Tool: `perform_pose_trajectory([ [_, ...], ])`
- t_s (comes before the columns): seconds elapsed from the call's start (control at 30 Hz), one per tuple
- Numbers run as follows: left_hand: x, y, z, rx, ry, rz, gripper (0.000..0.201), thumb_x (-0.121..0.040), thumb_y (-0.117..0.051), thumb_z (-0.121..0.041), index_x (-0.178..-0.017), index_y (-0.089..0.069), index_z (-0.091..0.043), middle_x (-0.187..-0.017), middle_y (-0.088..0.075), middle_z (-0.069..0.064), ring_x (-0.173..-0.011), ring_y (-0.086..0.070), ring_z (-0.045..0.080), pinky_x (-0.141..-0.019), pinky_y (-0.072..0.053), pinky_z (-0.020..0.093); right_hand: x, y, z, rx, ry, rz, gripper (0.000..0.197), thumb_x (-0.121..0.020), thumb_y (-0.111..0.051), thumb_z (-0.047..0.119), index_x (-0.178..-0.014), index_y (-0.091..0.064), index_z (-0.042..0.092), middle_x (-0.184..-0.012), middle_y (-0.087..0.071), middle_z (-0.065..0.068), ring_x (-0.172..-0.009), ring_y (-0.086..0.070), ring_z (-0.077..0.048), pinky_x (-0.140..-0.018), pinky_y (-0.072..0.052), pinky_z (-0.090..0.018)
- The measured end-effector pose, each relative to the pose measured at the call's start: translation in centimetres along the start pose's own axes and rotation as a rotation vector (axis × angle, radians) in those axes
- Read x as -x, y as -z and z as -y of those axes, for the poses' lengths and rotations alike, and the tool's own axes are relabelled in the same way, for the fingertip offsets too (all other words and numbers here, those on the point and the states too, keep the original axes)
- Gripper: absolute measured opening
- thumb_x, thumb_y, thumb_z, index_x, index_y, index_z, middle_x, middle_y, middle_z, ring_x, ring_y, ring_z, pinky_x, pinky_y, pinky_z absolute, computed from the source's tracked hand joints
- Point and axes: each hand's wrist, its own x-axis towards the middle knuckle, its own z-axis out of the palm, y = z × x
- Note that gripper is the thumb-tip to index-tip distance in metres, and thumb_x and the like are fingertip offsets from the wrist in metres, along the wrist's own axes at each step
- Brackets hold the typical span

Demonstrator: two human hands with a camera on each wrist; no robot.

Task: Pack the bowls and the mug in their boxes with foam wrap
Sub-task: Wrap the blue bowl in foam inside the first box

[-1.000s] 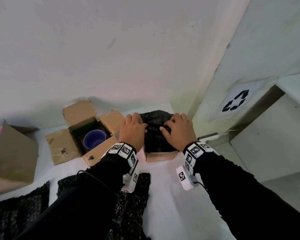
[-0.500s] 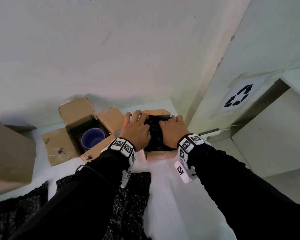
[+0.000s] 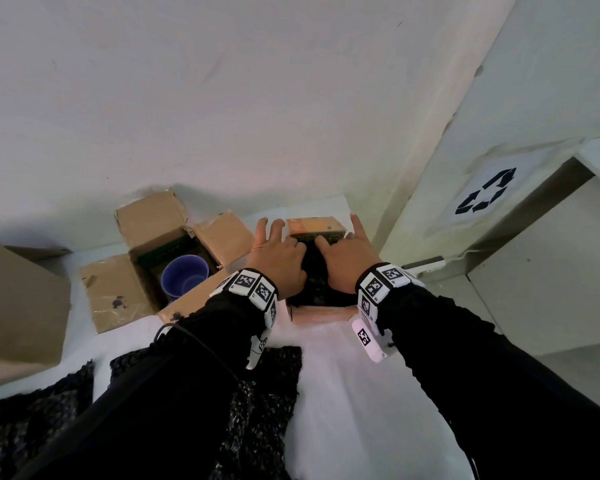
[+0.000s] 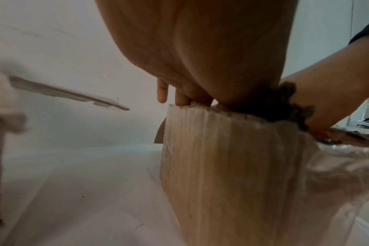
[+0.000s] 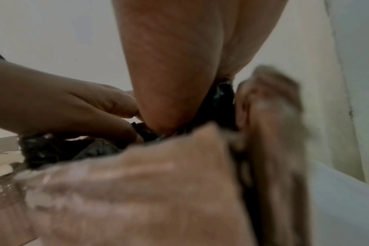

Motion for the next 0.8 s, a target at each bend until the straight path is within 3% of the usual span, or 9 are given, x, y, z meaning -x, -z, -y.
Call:
perform_pose_trajectory([
  [0.1, 0.0, -0.1, -0.5, 0.037, 0.011, 0.01, 0.028, -0.082, -0.041, -0.032, -0.1, -0.056, -0.016, -0.109, -0.063, 0.003, -0.127, -0.031, 0.032, -0.108, 0.004, 0.056, -0.4, -0.4, 0.2, 0.014, 0.017, 0.062, 0.038, -0.085, -0.045, 0.029, -0.12, -0.049, 0.018, -0.078, -0.066, 0.003, -0.091, -0.065, -0.026, -0.115, 0.011, -0.057],
  [0.17, 0.1, -0.1, -0.8, 0.04, 0.014, 0.025, 0.024, -0.082, -0.041, -0.022, -0.101, -0.054, -0.017, -0.105, -0.064, 0.003, -0.125, -0.032, 0.031, -0.11, 0.001, 0.057, -0.3, -0.7, 0.3, 0.024, 0.029, 0.101, 0.03, -0.086, -0.044, 0.031, -0.109, -0.062, 0.024, -0.089, -0.069, 0.005, -0.1, -0.062, -0.022, -0.115, 0.007, -0.058],
  [0.23, 0.1, 0.2, -1.0, 0.04, 0.026, 0.059, 0.026, -0.084, -0.039, -0.014, -0.103, -0.055, -0.02, -0.106, -0.064, 0.002, -0.127, -0.031, 0.03, -0.11, -0.002, 0.058, -0.3, -0.8, 0.2, -0.008, 0.04, 0.094, 0.025, -0.085, -0.047, 0.029, -0.1, -0.067, 0.026, -0.092, -0.069, 0.005, -0.101, -0.061, -0.021, -0.115, -0.006, -0.054],
  [0.3, 0.1, 0.6, -1.0, 0.043, 0.046, 0.052, 0.026, -0.087, -0.041, -0.015, -0.101, -0.061, -0.024, -0.108, -0.063, -0.002, -0.127, -0.031, 0.03, -0.11, -0.005, 0.057, -0.3, -0.5, 0.0, -0.048, 0.08, 0.056, 0.021, -0.083, -0.049, 0.026, -0.096, -0.066, 0.024, -0.092, -0.069, 0.002, -0.095, -0.063, -0.022, -0.105, -0.028, -0.042],
  [0.37, 0.4, 1.1, -0.8, 0.036, 0.056, -0.022, 0.02, -0.087, -0.049, -0.021, -0.095, -0.066, -0.027, -0.107, -0.061, -0.006, -0.123, -0.036, 0.029, -0.108, -0.013, 0.053, 0.1, -0.4, -0.5, -0.098, 0.1, -0.049, 0.022, -0.078, -0.055, 0.023, -0.098, -0.062, 0.019, -0.094, -0.066, -0.002, -0.087, -0.064, -0.026, -0.084, -0.039, -0.036],
  [0.43, 0.8, 1.1, -0.6, 0.008, 0.033, -0.146, 0.011, -0.083, -0.057, -0.023, -0.089, -0.065, -0.027, -0.101, -0.061, -0.007, -0.112, -0.043, 0.027, -0.099, -0.021, 0.047, 0.8, -0.7, -1.6, -0.121, 0.113, -0.21, 0.024, -0.072, -0.061, 0.021, -0.095, -0.059, 0.015, -0.091, -0.063, -0.006, -0.081, -0.061, -0.03, -0.071, -0.038, -0.036],
  [0.53, 1.7, 0.6, -0.4, -0.022, -0.014, -0.159, 0.019, -0.091, -0.05, -0.037, -0.089, -0.066, -0.027, -0.093, -0.063, -0.011, -0.108, -0.043, 0.023, -0.096, -0.02, 0.045, 2.5, -1.7, -2.9, -0.054, 0.17, -0.365, 0.016, -0.081, -0.06, 0.035, -0.08, -0.061, 0.019, -0.081, -0.065, 0.0, -0.083, -0.058, -0.026, -0.079, -0.04, -0.041],
  [0.63, 1.9, 0.6, -0.3, -0.034, -0.023, -0.127, 0.056, -0.095, -0.026, -0.055, -0.084, -0.072, -0.025, -0.09, -0.068, -0.013, -0.112, -0.044, 0.019, -0.103, -0.019, 0.049, 3.9, -2.3, -3.3, -0.028, 0.196, -0.35, 0.035, -0.092, -0.04, 0.044, -0.078, -0.066, 0.023, -0.079, -0.066, 0.008, -0.094, -0.056, -0.021, -0.094, -0.034, -0.046],
  [0.8, 3.1, 0.4, 0.6, -0.067, -0.133, -0.036, 0.064, -0.078, -0.022, -0.061, -0.09, -0.073, -0.025, -0.105, -0.063, -0.013, -0.12, -0.038, 0.023, -0.106, -0.016, 0.055, 5.4, -3.0, -3.0, -0.017, 0.128, -0.281, 0.033, -0.079, -0.045, 0.045, -0.079, -0.074, 0.03, -0.097, -0.061, 0.01, -0.105, -0.042, -0.022, -0.082, -0.027, -0.041],
])
